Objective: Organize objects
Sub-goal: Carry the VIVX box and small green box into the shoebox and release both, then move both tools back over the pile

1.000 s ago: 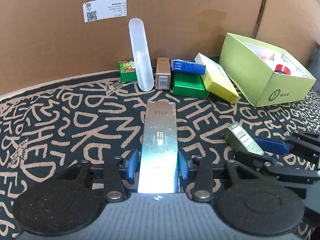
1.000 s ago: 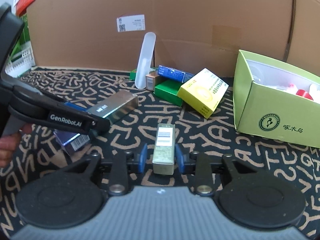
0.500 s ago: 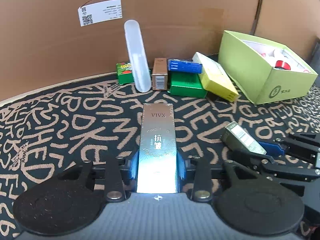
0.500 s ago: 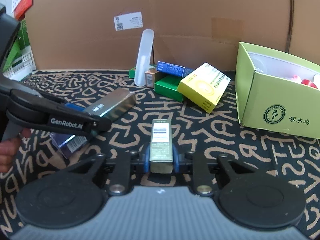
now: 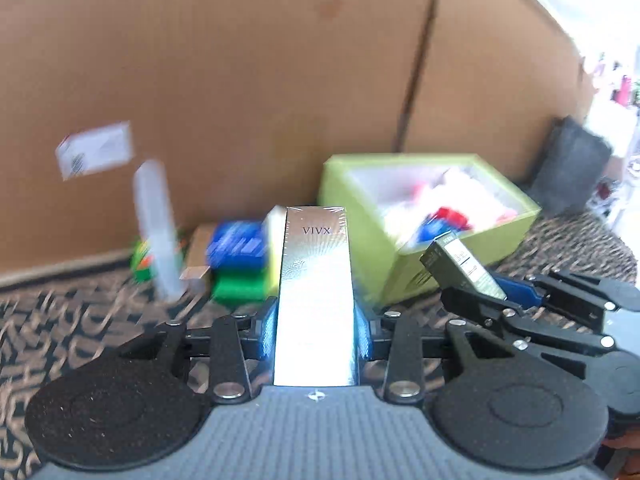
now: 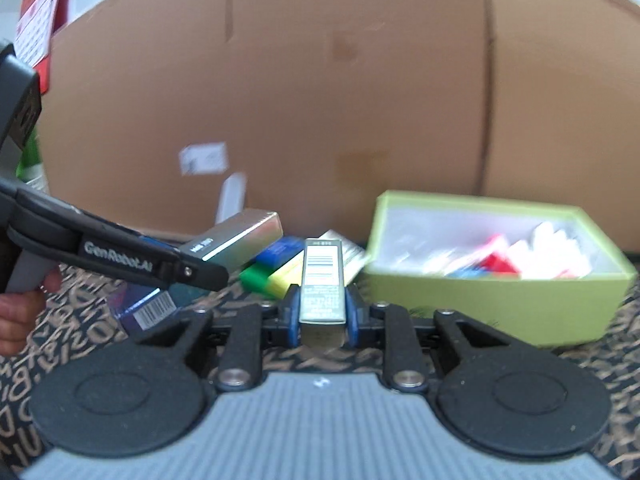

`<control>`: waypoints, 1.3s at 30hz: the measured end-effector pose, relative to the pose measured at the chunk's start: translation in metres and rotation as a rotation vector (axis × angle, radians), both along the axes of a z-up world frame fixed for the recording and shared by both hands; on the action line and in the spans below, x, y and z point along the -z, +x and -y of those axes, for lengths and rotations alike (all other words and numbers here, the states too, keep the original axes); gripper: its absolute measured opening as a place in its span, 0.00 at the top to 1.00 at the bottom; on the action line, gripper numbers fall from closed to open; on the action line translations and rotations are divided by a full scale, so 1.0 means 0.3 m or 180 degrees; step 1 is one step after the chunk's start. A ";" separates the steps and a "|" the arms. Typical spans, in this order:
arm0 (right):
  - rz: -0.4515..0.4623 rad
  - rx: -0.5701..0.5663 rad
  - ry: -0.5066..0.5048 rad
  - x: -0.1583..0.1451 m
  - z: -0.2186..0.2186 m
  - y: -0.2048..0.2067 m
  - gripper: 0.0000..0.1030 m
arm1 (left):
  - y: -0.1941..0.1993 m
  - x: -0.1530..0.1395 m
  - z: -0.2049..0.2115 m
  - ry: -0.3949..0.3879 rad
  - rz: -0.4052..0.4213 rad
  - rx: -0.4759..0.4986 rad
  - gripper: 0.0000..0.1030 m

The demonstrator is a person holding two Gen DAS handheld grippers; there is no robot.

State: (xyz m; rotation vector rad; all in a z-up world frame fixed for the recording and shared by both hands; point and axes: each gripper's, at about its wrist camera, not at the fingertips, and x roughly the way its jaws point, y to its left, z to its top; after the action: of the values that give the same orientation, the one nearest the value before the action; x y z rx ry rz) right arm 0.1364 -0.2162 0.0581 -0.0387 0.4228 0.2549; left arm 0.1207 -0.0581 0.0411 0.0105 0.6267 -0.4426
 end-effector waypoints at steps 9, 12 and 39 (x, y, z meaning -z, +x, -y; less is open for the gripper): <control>0.0319 0.0556 -0.0089 -0.131 0.220 0.041 0.79 | 0.124 -0.129 0.269 -0.0222 0.0165 0.0426 0.61; 0.0379 0.0720 -0.0141 -0.163 0.284 0.083 0.79 | 0.179 -0.141 0.351 -0.0261 0.0190 0.0509 0.61; 0.0114 0.1251 -0.0452 0.040 0.415 0.339 0.06 | 0.402 0.042 0.448 -0.0167 0.0075 0.0397 0.19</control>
State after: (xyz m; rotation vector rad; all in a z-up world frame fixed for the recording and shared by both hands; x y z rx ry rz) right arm 0.2381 -0.3408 0.0461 -0.0978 0.4033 -0.1631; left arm 0.2414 -0.1924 0.0286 0.0051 0.5930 -0.5787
